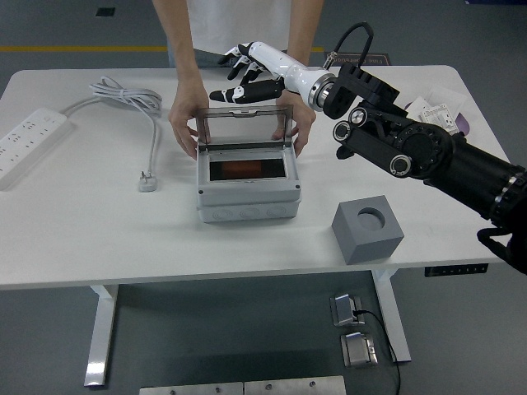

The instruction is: Fetch the battery,place it into the box,close the lid of the box

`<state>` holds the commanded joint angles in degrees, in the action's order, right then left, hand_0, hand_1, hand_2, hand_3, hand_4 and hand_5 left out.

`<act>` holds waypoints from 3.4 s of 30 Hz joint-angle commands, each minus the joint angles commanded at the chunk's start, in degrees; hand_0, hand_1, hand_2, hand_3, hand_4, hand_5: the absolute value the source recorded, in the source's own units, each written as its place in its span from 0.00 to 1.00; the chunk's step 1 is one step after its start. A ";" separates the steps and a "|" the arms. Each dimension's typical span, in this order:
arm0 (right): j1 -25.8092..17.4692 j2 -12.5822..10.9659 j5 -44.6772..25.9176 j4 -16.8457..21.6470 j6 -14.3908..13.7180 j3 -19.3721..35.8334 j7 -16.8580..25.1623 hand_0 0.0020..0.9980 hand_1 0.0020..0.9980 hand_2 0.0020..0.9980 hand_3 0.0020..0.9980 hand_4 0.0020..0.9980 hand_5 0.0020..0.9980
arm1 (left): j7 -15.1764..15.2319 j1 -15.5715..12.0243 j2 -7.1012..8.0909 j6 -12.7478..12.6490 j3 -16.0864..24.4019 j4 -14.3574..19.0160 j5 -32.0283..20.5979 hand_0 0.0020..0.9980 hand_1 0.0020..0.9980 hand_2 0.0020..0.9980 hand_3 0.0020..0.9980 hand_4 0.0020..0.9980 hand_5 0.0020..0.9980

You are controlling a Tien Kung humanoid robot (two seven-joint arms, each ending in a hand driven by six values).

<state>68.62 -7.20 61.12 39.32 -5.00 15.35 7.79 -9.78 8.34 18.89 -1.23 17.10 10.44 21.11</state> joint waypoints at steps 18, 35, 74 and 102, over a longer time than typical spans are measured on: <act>-3.81 2.01 -8.50 -9.42 -3.21 -4.95 5.24 0.69 0.59 0.66 0.74 0.97 0.60 | -0.23 0.69 -0.44 0.09 0.91 -0.05 2.23 0.63 0.70 0.64 0.59 0.64 0.14; -6.71 -0.09 -3.30 -2.54 -5.06 -3.91 4.07 0.70 0.61 0.67 0.73 0.96 0.61 | 0.16 -0.10 -0.77 -0.17 0.27 -0.07 0.87 0.63 0.70 0.64 0.59 0.64 0.15; -18.59 -13.34 16.42 23.58 0.66 11.99 -6.95 0.67 0.57 0.67 0.71 0.94 0.62 | 0.94 -1.91 -1.91 -0.29 -2.13 -0.10 -3.48 0.63 0.70 0.64 0.59 0.64 0.15; -65.68 -13.52 11.41 45.06 -4.81 63.45 10.48 0.63 0.51 0.61 0.67 0.96 0.72 | 1.27 -4.68 -2.69 -0.57 0.38 -0.13 -3.76 0.63 0.70 0.64 0.59 0.64 0.14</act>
<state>2.95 -20.72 72.53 84.38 -9.81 78.80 18.27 -8.51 3.66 16.20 -1.80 17.49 10.31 17.36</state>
